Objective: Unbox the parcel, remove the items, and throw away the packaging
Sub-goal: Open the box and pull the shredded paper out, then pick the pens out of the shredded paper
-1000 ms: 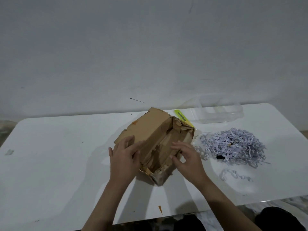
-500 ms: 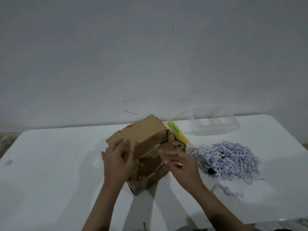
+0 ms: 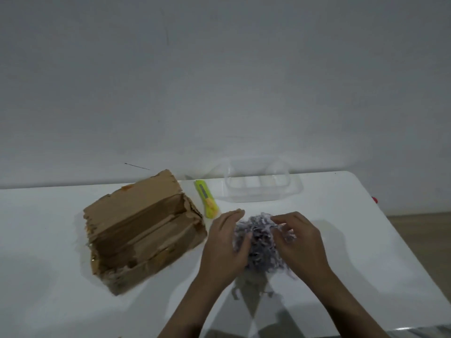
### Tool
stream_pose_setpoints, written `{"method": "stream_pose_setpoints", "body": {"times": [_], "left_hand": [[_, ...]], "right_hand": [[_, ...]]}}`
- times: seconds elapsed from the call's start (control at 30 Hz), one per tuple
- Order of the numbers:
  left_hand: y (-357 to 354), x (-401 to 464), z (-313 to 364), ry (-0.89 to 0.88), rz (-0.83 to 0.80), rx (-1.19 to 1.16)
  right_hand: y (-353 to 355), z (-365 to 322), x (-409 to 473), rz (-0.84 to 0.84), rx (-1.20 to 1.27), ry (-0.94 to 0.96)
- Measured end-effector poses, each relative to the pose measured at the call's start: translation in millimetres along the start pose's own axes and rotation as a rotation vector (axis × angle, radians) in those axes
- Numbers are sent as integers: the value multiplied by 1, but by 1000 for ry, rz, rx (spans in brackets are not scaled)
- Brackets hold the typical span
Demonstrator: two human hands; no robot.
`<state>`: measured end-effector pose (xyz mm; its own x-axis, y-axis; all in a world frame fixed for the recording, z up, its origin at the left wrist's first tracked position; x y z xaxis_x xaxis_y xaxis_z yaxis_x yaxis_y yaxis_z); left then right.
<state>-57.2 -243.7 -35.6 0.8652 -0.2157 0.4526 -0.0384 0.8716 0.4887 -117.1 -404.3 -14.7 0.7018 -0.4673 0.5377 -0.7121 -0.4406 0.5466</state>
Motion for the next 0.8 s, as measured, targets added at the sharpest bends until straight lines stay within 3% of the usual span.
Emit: {"method": "stream_pose_setpoints", "body": {"times": [0.17, 0.47, 0.63, 0.8], "left_hand": [[-75, -20, 11, -69, -161, 81], [-70, -28, -19, 5, -82, 286], [-55, -35, -38, 124, -90, 362], [-43, -36, -32, 106, -18, 347]], "right_hand": [[-17, 64, -8, -273, -121, -56], [-17, 102, -1, -423, -82, -29], [-11, 110, 9, -370, -64, -64], [-3, 66, 23, -150, 71, 124]]}}
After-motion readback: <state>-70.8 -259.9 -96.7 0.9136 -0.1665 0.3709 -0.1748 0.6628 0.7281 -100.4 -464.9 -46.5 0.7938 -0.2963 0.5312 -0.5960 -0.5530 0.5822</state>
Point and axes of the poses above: each hand's wrist, its own x-axis towards the middle knuckle, its own y-axis out of the back of the hand, z = x × y, the point moved 9 cm from there along x, towards the middle knuckle, and after that the axes turned 14 degrees about z, right-handed, at the moved point
